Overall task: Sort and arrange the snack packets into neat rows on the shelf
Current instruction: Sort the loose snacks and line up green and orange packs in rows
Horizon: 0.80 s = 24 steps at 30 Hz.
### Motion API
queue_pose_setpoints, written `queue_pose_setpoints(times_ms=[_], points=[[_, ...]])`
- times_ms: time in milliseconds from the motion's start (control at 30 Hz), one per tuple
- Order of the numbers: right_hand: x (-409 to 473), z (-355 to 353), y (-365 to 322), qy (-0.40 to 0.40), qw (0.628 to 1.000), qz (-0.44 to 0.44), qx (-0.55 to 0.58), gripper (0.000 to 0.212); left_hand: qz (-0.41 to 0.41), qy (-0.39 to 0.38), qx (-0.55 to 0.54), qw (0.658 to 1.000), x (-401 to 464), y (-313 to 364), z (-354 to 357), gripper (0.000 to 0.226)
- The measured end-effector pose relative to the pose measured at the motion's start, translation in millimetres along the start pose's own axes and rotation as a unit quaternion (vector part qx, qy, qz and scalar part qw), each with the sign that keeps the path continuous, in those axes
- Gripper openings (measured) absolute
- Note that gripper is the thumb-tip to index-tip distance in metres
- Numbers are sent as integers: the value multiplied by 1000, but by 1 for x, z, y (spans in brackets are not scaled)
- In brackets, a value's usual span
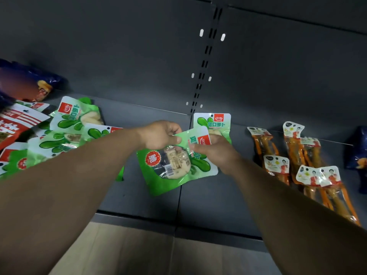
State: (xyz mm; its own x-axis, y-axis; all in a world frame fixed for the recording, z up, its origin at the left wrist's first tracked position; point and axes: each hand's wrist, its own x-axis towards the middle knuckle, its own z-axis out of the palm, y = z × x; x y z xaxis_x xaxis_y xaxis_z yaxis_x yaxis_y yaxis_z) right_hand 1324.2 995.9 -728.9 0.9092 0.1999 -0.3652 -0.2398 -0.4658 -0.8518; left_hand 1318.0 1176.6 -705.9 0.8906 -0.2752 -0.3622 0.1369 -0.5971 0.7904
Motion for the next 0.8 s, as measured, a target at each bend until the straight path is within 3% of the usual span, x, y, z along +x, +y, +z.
queue_pose_setpoints(times_ms=[167,267,367,433,533,667,800], points=[[-6,1,26,-25,994,72,78,6,-20,14,84,996,12,1,9,12],[-11,-7,36,-19,982,88,165,9,-2,154,70,986,18,7,9,13],[-10,-21,40,5,955,90,281,11,-17,337,4,941,24,11,4,23],[-10,-30,42,21,938,93,334,12,-58,400,-51,913,30,8,2,29],[-11,-38,44,40,906,100,409,14,-129,410,-129,894,32,5,10,34],[-11,-39,44,44,870,100,481,16,-159,386,-271,867,35,7,40,33],[-11,-38,43,37,849,92,520,18,-202,352,-343,847,40,7,66,36]])
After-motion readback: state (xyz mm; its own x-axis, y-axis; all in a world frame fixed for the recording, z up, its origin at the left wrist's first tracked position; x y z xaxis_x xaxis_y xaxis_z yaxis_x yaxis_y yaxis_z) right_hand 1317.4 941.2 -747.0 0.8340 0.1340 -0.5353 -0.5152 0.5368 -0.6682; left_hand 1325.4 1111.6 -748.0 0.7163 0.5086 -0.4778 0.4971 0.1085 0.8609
